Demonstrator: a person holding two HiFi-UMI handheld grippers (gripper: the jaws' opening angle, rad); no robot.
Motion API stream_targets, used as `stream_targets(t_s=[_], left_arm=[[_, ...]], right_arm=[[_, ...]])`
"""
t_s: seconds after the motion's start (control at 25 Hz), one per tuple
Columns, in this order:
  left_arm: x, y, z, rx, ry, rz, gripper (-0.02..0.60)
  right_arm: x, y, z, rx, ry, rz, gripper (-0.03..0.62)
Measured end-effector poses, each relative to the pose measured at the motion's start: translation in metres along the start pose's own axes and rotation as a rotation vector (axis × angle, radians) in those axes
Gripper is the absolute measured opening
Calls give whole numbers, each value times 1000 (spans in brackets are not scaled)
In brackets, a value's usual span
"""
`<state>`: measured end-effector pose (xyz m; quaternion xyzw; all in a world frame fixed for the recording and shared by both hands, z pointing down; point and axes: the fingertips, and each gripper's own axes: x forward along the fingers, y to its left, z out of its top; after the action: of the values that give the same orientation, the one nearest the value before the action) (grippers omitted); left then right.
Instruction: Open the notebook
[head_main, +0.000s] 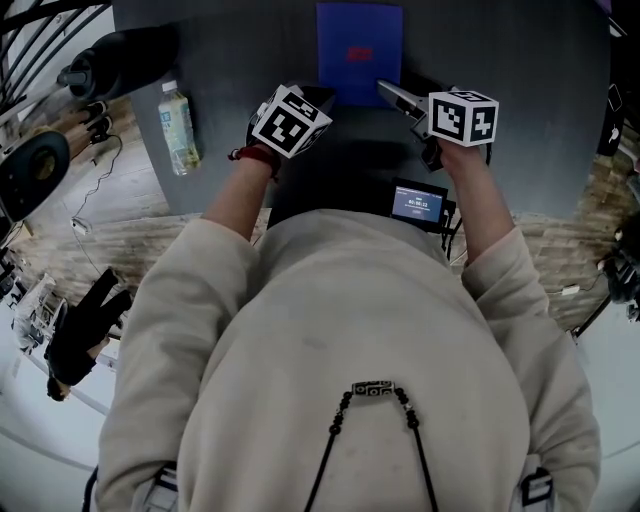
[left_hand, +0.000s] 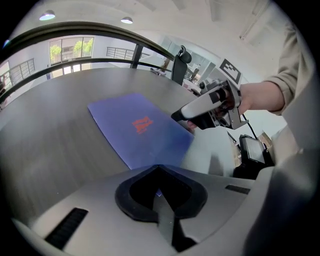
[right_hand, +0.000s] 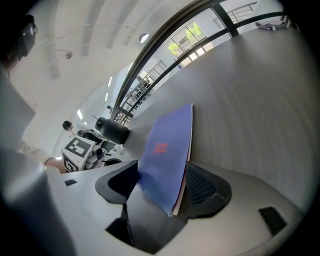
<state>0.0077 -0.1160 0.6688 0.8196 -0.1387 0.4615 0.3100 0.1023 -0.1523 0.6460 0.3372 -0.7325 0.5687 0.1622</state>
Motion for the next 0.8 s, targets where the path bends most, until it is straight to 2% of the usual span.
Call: stream_targets(t_s=[0.2, 0.4, 0.68, 0.8], left_arm=[[0, 2, 0, -13, -17, -1, 5], [-1, 2, 1, -44, -53, -23, 5], [0, 0, 5, -44, -48, -34, 5], [-5, -1, 5, -94, -101, -70, 5]], right_arm=[[-9, 18, 8, -25, -17, 49, 290], [-22, 55, 21, -39, -56, 149, 290], [-21, 105, 27, -86, -69, 267, 288], [-16, 124, 32, -110, -77, 296, 288]])
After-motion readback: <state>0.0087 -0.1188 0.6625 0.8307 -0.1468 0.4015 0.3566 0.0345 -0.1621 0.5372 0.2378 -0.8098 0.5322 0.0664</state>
